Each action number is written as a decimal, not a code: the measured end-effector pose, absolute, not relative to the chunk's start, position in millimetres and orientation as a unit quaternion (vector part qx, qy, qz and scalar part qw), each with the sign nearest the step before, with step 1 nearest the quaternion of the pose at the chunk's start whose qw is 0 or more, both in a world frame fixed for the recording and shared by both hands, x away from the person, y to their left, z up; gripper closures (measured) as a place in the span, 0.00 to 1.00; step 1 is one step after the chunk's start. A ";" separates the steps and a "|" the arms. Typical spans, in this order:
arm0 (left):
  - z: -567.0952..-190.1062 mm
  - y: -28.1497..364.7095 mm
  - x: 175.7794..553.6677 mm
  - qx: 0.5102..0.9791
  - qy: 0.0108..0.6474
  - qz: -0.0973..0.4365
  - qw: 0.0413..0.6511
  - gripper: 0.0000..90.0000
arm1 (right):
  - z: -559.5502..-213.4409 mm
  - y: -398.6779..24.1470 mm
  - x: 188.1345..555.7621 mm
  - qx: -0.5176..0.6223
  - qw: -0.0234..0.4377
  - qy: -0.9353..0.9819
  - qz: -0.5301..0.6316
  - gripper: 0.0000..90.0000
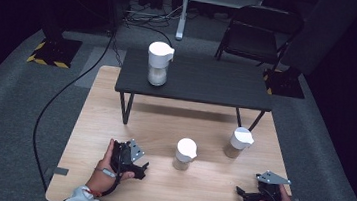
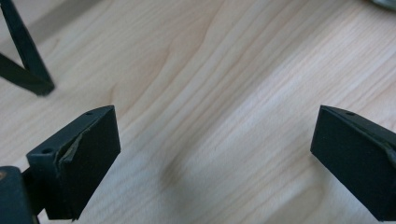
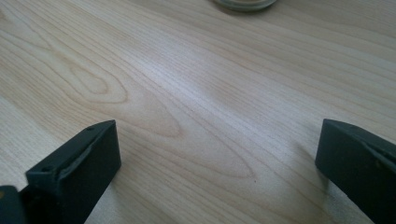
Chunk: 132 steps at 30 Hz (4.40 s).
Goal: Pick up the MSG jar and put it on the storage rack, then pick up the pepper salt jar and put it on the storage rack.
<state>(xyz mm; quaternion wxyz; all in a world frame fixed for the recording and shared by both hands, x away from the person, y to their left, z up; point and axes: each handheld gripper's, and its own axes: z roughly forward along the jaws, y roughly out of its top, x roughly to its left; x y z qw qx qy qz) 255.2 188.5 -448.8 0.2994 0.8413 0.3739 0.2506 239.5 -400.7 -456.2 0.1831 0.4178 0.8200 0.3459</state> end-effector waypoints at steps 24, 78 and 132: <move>-453.8 239.2 269.8 0.822 0.431 0.171 0.331 0.00 | -456.2 -400.9 239.9 0.417 0.183 0.820 0.346 0.00; -454.0 241.8 270.6 0.824 0.426 0.169 0.332 0.00 | -453.6 -397.8 228.6 0.392 0.202 0.820 0.365 0.01; -453.9 242.0 270.8 0.825 0.425 0.169 0.332 0.00 | -446.8 -351.5 226.7 0.317 0.180 0.814 0.453 0.01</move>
